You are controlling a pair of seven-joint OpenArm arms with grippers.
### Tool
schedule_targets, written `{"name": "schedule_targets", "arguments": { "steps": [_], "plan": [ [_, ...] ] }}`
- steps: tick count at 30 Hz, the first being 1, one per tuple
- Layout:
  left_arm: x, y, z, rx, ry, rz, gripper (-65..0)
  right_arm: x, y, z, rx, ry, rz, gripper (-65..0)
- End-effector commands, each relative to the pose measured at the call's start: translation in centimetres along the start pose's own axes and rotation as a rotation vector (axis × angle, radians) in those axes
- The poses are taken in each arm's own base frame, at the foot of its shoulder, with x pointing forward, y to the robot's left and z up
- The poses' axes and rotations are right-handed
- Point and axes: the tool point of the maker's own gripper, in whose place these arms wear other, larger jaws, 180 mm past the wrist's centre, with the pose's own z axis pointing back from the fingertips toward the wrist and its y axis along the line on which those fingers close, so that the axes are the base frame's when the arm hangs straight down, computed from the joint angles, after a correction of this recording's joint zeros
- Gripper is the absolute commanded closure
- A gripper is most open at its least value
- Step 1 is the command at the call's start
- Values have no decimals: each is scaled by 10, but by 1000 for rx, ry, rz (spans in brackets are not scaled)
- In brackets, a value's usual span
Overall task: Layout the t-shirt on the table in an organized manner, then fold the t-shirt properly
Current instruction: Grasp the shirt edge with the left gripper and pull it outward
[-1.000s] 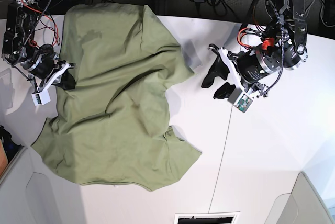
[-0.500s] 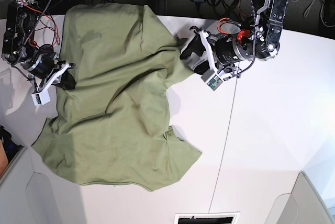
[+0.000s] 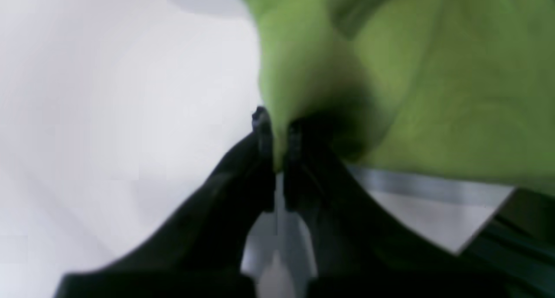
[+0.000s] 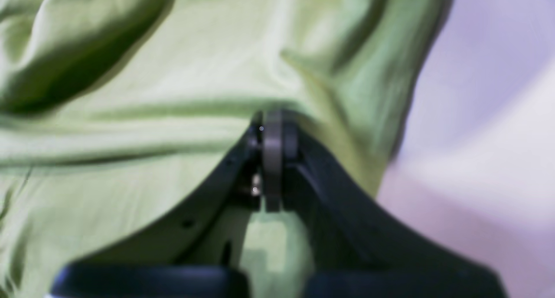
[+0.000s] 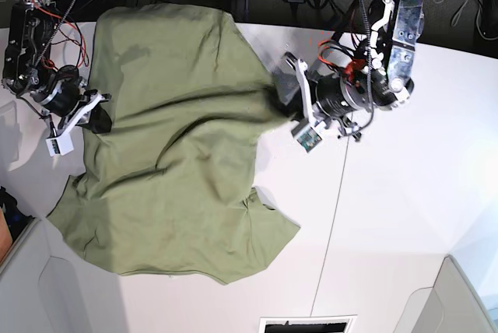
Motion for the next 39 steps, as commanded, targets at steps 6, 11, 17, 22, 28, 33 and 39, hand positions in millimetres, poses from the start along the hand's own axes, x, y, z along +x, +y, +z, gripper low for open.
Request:
{"name": "schedule_targets", "arguments": {
  "steps": [6, 11, 17, 22, 28, 33, 39],
  "plan": [
    [29, 38, 63, 101, -85, -94, 0, -13, -15, 4, -63, 76, 15, 0],
    [26, 44, 85, 132, -49, -180, 0, -12, -15, 4, -62, 74, 15, 0],
    [37, 19, 92, 50, -112, -177, -272, -13, -15, 4, -62, 76, 14, 0],
    [60, 14, 96, 35, -242, -169, -329, -15, -15, 4, -63, 81, 15, 0],
    [57, 18, 85, 48, -256, -93, -329, -13, -14, 3, -62, 77, 15, 0],
    [17, 31, 63, 35, -140, 6, -328, -13, -14, 3, -60, 76, 13, 0],
    [5, 16, 57, -72, -118, 76, -309, 17, -3, 12, -15, -27, -8, 0]
  ]
}}
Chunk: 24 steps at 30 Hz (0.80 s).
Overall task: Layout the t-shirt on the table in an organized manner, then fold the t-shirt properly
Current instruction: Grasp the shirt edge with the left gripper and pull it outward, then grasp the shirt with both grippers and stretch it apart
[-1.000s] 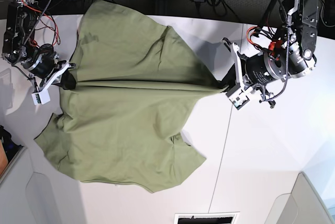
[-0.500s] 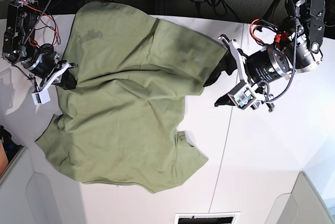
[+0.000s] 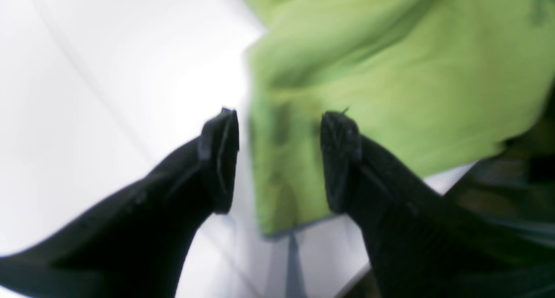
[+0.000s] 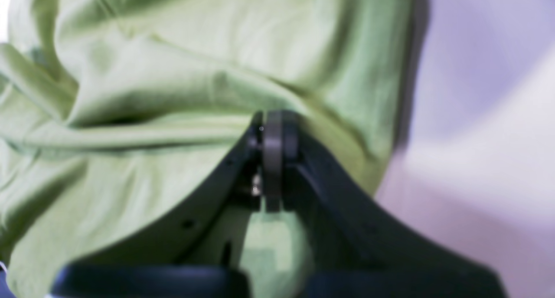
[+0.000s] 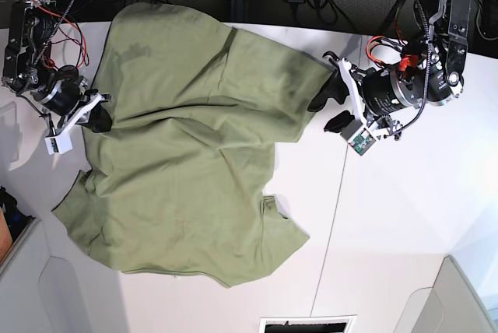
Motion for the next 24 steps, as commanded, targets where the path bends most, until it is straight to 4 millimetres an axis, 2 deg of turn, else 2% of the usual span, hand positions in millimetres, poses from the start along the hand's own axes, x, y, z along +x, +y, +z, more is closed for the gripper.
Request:
{"name": "schedule_targets", "arguments": {
  "steps": [1, 4, 7, 10, 13, 16, 19, 22, 24],
  "plan": [
    [9, -10, 4, -50, -41, -21, -309, 19, -5, 9, -17, -42, 14, 0],
    [3, -38, 5, -165, -69, 11, -307, 49, 2, 22, -13, -130, 50, 0],
    [-3, -57, 1, -210, -87, 81, -242, 74, 7, 24, -7, -183, 76, 0],
    [0, -69, -5, -227, -117, 123, -183, 104, 10, 24, -5, -248, 88, 0],
    [4, -70, -14, -204, -153, 147, -162, 128, 13, 17, -6, -289, 94, 0],
    [-3, -65, -27, -179, -154, 184, -143, 147, 14, 1, -13, -309, 96, 0],
    [-23, -62, -42, -186, -101, 242, -115, 159, 13, -25, -28, -290, 121, 0],
    [-45, -58, -52, -179, -38, 274, -62, 155, 10, -53, -55, -209, 191, 0],
    [-61, -51, -57, -151, 20, 265, -26, 144, 9, -70, -72, -127, 247, 0]
  ]
}}
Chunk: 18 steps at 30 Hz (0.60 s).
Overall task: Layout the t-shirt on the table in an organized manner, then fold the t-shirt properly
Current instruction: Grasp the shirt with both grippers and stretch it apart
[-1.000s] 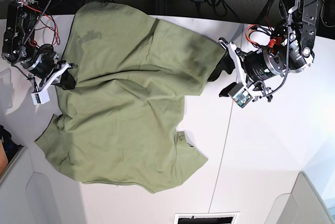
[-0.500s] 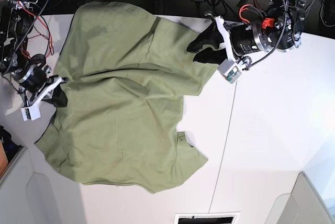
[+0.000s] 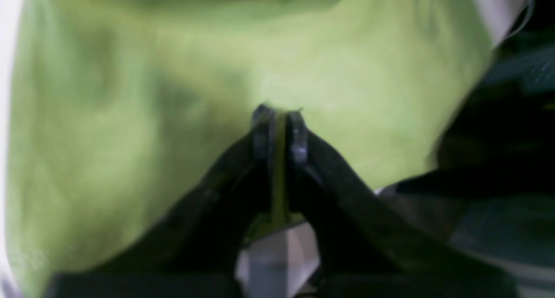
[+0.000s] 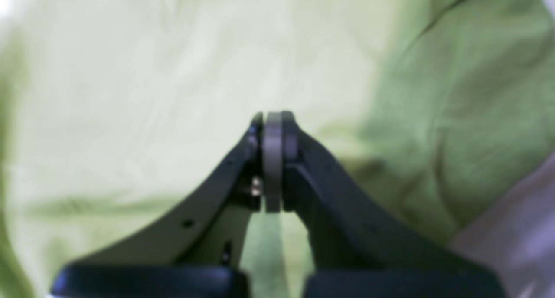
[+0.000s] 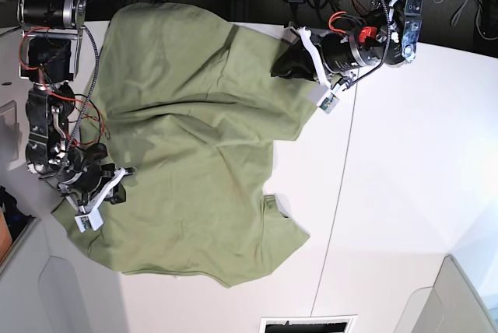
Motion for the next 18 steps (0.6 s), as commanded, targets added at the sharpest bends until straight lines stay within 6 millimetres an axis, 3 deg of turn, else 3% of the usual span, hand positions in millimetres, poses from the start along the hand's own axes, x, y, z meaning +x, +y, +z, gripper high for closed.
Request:
{"name": "schedule_targets", "arguments": {
  "steps": [1, 4, 7, 12, 18],
  "plan": [
    [0, 8, 0, 21, 19, -26, -17, 19, -7, 1, -12, -29, 34, 0],
    [-14, 26, -2, 56, 79, -20, -15, -4, -6, -4, -5, 57, 78, 0],
    [-18, 61, 1, 134, 137, -24, -15, -25, -13, 2, -13, 107, 70, 0],
    [5, 116, 7, 222, 160, -19, -15, -53, -25, 31, -9, 106, 16, 0],
    [35, 174, 7, 308, 198, 16, -15, -71, 1, 67, 50, 65, -31, 0]
  ]
}}
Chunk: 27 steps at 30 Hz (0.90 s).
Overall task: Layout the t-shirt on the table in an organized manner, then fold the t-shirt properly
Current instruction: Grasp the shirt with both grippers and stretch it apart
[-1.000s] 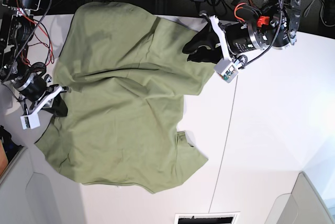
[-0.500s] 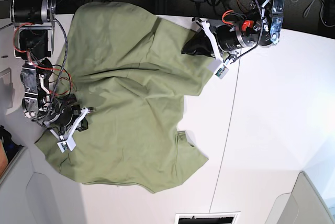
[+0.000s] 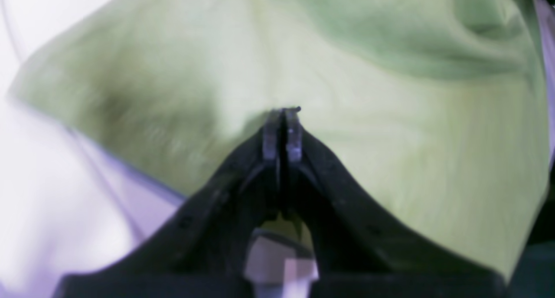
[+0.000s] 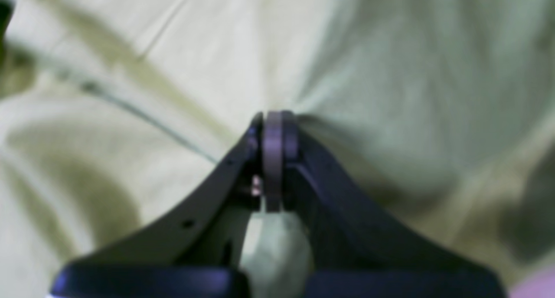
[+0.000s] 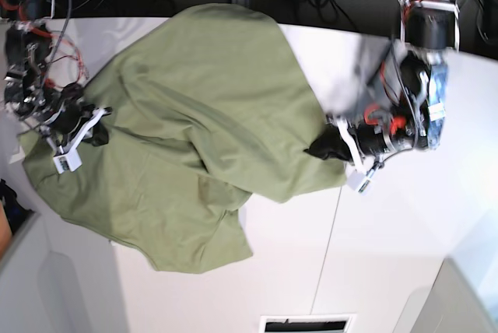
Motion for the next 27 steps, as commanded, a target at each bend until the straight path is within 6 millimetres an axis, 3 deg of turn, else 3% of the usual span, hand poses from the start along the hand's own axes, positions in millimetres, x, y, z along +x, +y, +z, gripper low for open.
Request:
{"name": "schedule_targets", "arguments": {
  "steps": [1, 6, 9, 12, 15, 19, 23, 27],
  "plan": [
    [-23, 37, 8, 143, 165, -7, -15, 11, 2, 8, 9, -35, 10, 0],
    [19, 51, 19, 123, 134, 39, -18, 32, 18, 24, 26, -110, 66, 0],
    [53, 45, 40, 63, 22, 33, -18, 51, 20, 25, 24, -151, 82, 0],
    [68, 36, 64, 40, -42, -38, -18, 67, 16, 24, 5, -179, 97, 0],
    [63, 17, 74, 13, -53, -93, -18, 88, 6, 23, -26, -234, 110, 0],
    [38, -8, 64, -42, -43, -79, -18, 104, -5, 6, -28, -239, 64, 0],
    [-3, -21, 47, -51, 21, -45, -18, 95, -6, -25, -4, -166, 38, 0],
    [-31, -19, 40, -16, 95, -51, -18, 78, -14, -46, -24, -71, 52, 0]
  ]
}}
